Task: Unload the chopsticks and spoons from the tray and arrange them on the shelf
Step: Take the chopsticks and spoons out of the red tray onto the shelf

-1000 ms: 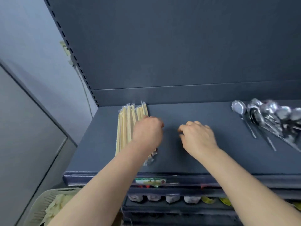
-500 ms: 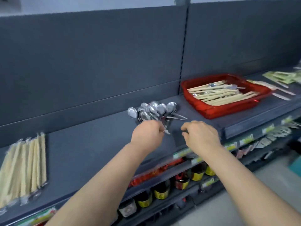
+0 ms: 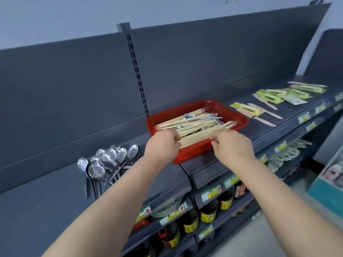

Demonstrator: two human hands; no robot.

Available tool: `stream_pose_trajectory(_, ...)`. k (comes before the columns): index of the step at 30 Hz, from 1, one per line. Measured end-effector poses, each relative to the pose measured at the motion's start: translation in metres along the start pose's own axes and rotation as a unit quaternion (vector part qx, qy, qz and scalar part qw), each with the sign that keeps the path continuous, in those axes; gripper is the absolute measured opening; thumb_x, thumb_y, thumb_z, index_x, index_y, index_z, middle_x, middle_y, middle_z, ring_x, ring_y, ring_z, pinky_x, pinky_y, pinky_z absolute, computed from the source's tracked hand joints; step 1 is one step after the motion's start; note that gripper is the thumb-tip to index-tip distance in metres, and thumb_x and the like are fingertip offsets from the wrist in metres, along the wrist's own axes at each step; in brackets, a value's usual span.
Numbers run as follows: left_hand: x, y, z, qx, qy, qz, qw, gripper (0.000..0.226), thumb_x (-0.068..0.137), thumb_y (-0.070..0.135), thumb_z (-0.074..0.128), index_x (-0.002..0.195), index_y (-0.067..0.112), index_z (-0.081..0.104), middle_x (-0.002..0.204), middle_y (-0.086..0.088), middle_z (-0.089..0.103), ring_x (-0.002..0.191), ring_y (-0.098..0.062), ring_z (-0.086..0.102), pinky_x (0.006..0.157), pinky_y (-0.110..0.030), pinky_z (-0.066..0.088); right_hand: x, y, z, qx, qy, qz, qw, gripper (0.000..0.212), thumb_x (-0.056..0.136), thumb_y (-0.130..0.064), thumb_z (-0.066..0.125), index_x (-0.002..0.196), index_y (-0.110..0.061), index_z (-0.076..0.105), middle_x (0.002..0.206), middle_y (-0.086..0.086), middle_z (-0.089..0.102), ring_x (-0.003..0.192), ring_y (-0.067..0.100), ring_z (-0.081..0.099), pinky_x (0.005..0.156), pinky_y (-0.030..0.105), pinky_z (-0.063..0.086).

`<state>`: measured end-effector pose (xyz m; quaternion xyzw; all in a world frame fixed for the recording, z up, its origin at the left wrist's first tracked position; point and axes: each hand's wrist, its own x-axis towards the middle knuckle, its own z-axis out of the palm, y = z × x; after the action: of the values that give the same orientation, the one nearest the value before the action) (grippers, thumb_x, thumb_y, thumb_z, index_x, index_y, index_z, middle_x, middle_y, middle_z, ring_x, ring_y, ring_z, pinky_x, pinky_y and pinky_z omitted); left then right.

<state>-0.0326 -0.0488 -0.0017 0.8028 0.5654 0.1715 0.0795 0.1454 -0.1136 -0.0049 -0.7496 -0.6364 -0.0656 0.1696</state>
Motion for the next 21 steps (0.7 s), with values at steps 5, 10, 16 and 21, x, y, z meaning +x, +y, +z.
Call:
stream_pose_trajectory(5,0.048,-0.010,0.017,0.024,-0.014,-0.013,1.000,0.023,0.089,0.022,0.055,0.109,0.022,0.066,0.109,0.001,0.068,0.103,-0.023,0.060,0.081,-0.031,0.050,0.044,0.014,0.021,-0.016,-0.008,-0.005,1.000,0.026,0.090,-0.014,0.054,0.100,-0.032,0.068,0.103,-0.006,0.068,0.099,0.021,0.060,0.069,0.028,0.041)
stream_pose_trajectory(10,0.114,-0.014,0.039,0.031,-0.034,-0.034,0.998,0.026,0.092,0.022,0.049,0.116,0.022,0.059,0.113,-0.003,0.065,0.102,-0.027,0.060,0.079,-0.033,0.049,0.080,0.035,0.040,-0.035,-0.043,-0.009,0.998,0.031,0.089,-0.013,0.054,0.106,-0.035,0.068,0.111,-0.009,0.065,0.106,0.019,0.058,0.080,0.030,0.043)
stream_pose_trajectory(16,0.160,-0.017,0.061,0.125,-0.073,-0.043,0.989,0.035,0.092,0.008,0.044,0.125,0.015,0.052,0.111,-0.008,0.063,0.115,-0.027,0.046,0.088,-0.046,0.050,0.121,0.047,0.052,-0.026,-0.075,-0.009,0.997,0.027,0.092,-0.020,0.050,0.104,-0.035,0.068,0.107,-0.007,0.066,0.103,0.022,0.060,0.079,0.031,0.043)
stream_pose_trajectory(21,0.176,-0.024,0.070,0.195,-0.066,-0.037,0.978,0.025,0.093,0.032,0.057,0.115,0.020,0.062,0.114,-0.002,0.058,0.112,-0.024,0.046,0.085,-0.036,0.047,0.154,0.046,0.064,-0.023,-0.099,-0.021,0.995,0.024,0.090,-0.018,0.052,0.101,-0.032,0.068,0.103,-0.007,0.069,0.101,0.022,0.063,0.081,0.030,0.048)
